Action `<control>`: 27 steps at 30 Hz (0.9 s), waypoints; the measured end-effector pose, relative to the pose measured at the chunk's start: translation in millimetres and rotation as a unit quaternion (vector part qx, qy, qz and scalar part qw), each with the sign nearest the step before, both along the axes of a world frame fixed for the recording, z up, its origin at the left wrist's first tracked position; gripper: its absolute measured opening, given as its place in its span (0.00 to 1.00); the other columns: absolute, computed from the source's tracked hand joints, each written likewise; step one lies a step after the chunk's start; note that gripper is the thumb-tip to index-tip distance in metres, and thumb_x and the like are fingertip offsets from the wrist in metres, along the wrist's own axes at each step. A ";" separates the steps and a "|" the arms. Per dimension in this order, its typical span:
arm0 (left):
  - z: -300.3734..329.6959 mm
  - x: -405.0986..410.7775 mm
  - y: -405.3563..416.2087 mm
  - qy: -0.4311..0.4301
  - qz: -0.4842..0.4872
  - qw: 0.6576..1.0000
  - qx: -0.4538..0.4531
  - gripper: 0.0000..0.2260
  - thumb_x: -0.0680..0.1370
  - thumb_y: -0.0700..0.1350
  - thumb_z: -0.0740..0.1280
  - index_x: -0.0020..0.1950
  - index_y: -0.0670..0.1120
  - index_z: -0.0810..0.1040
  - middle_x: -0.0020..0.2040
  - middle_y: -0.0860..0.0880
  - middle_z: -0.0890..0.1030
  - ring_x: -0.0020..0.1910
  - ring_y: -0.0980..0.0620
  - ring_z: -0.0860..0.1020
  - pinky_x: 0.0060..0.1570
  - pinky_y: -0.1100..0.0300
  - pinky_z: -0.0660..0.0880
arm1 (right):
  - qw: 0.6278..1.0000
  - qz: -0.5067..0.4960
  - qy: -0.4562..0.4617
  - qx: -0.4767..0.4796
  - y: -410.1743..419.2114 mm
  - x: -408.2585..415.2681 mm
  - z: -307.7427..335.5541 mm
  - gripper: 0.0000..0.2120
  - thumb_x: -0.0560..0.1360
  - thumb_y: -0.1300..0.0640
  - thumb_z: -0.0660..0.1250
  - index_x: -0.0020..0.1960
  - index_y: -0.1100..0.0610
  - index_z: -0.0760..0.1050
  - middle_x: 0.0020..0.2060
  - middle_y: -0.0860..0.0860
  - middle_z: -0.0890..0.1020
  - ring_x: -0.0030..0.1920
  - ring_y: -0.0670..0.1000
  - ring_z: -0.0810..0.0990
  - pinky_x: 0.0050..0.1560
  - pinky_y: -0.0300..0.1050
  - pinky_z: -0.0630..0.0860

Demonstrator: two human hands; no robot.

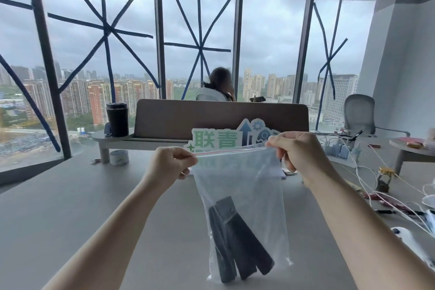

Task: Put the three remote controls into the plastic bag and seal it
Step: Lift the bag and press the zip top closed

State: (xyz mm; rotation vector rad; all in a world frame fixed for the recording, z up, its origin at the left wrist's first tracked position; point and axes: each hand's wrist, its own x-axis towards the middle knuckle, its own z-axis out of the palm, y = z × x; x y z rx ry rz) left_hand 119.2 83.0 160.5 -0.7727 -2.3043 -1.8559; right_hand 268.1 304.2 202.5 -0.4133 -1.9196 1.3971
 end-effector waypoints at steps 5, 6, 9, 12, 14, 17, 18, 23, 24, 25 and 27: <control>-2.8 10.3 3.7 -0.089 -0.038 0.994 0.045 0.01 0.71 0.42 0.73 0.41 0.46 0.82 0.35 0.49 0.80 0.27 0.57 0.76 0.26 0.66 0.73 | 0.997 -0.049 -0.007 0.054 5.4 17.6 0.7 0.09 0.72 0.58 0.72 0.35 0.61 0.85 0.16 0.45 0.66 0.17 0.43 0.62 0.18 0.31 0.60; -1.5 13.1 6.4 -0.089 -0.044 0.994 0.053 0.02 0.72 0.42 0.72 0.40 0.47 0.81 0.35 0.50 0.80 0.27 0.57 0.77 0.26 0.66 0.74 | 0.995 -0.069 -0.011 0.074 6.1 21.9 1.7 0.10 0.71 0.57 0.72 0.34 0.60 0.85 0.17 0.46 0.69 0.19 0.44 0.66 0.21 0.35 0.64; 5.1 22.1 16.1 -0.071 -0.066 0.993 0.065 0.02 0.73 0.41 0.71 0.40 0.46 0.81 0.35 0.52 0.80 0.27 0.58 0.78 0.26 0.64 0.75 | 0.952 -0.186 -0.079 0.232 4.7 34.9 5.6 0.11 0.72 0.51 0.69 0.35 0.55 0.83 0.28 0.47 0.80 0.33 0.52 0.79 0.38 0.46 0.76; 13.7 34.4 29.1 -0.048 -0.091 0.993 0.055 0.01 0.73 0.40 0.71 0.42 0.44 0.82 0.32 0.55 0.81 0.26 0.57 0.78 0.24 0.64 0.74 | 0.902 -0.160 -0.063 0.396 -15.3 38.6 14.9 0.11 0.71 0.42 0.69 0.48 0.47 0.83 0.47 0.47 0.82 0.51 0.52 0.78 0.54 0.53 0.74; 19.3 41.2 37.7 -0.035 -0.100 0.994 0.041 0.02 0.72 0.40 0.72 0.40 0.45 0.82 0.29 0.55 0.80 0.25 0.57 0.77 0.23 0.64 0.73 | 0.888 -0.078 -0.080 0.447 -28.4 28.1 19.4 0.18 0.70 0.38 0.69 0.55 0.47 0.82 0.49 0.45 0.82 0.53 0.50 0.77 0.59 0.54 0.72; 25.1 46.3 44.8 -0.025 -0.106 0.994 0.027 0.03 0.71 0.40 0.73 0.39 0.47 0.84 0.28 0.55 0.80 0.23 0.57 0.76 0.23 0.65 0.72 | 0.888 -0.024 -0.120 0.443 -36.9 8.0 24.7 0.12 0.69 0.40 0.71 0.45 0.47 0.84 0.39 0.43 0.84 0.46 0.51 0.81 0.54 0.51 0.76; 26.0 46.9 45.4 -0.022 -0.106 0.994 0.025 0.03 0.71 0.40 0.73 0.38 0.47 0.84 0.28 0.55 0.80 0.23 0.57 0.75 0.23 0.66 0.71 | 0.893 -0.012 -0.129 0.430 -35.1 2.9 25.8 0.09 0.69 0.43 0.72 0.42 0.48 0.83 0.36 0.43 0.84 0.43 0.51 0.82 0.52 0.50 0.78; 25.0 45.5 45.5 -0.018 -0.095 0.995 0.032 0.01 0.70 0.40 0.73 0.39 0.45 0.84 0.28 0.54 0.80 0.23 0.58 0.74 0.22 0.66 0.70 | 0.903 0.031 -0.149 0.402 -30.0 -9.1 29.4 0.07 0.69 0.48 0.74 0.38 0.52 0.84 0.34 0.46 0.84 0.42 0.50 0.82 0.49 0.53 0.80; 25.2 45.5 46.0 -0.013 -0.092 0.995 0.029 0.01 0.71 0.40 0.73 0.39 0.45 0.84 0.28 0.54 0.79 0.23 0.58 0.74 0.22 0.66 0.70 | 0.905 0.037 -0.150 0.396 -30.1 -10.6 29.5 0.07 0.69 0.48 0.74 0.38 0.51 0.84 0.34 0.46 0.84 0.42 0.50 0.82 0.49 0.53 0.80; 25.3 45.3 46.8 -0.006 -0.092 0.995 0.027 0.01 0.71 0.40 0.73 0.39 0.45 0.84 0.28 0.54 0.79 0.23 0.58 0.74 0.22 0.66 0.70 | 0.907 0.041 -0.151 0.392 -30.0 -12.2 29.4 0.07 0.68 0.48 0.74 0.37 0.51 0.84 0.33 0.46 0.84 0.43 0.49 0.82 0.50 0.53 0.80; 26.1 45.6 48.2 0.005 -0.091 0.996 0.021 0.03 0.71 0.41 0.73 0.37 0.46 0.83 0.26 0.53 0.78 0.23 0.58 0.74 0.22 0.67 0.70 | 0.907 0.045 -0.153 0.390 -30.6 -14.7 29.4 0.07 0.68 0.48 0.73 0.36 0.50 0.83 0.32 0.45 0.83 0.42 0.48 0.80 0.48 0.52 0.80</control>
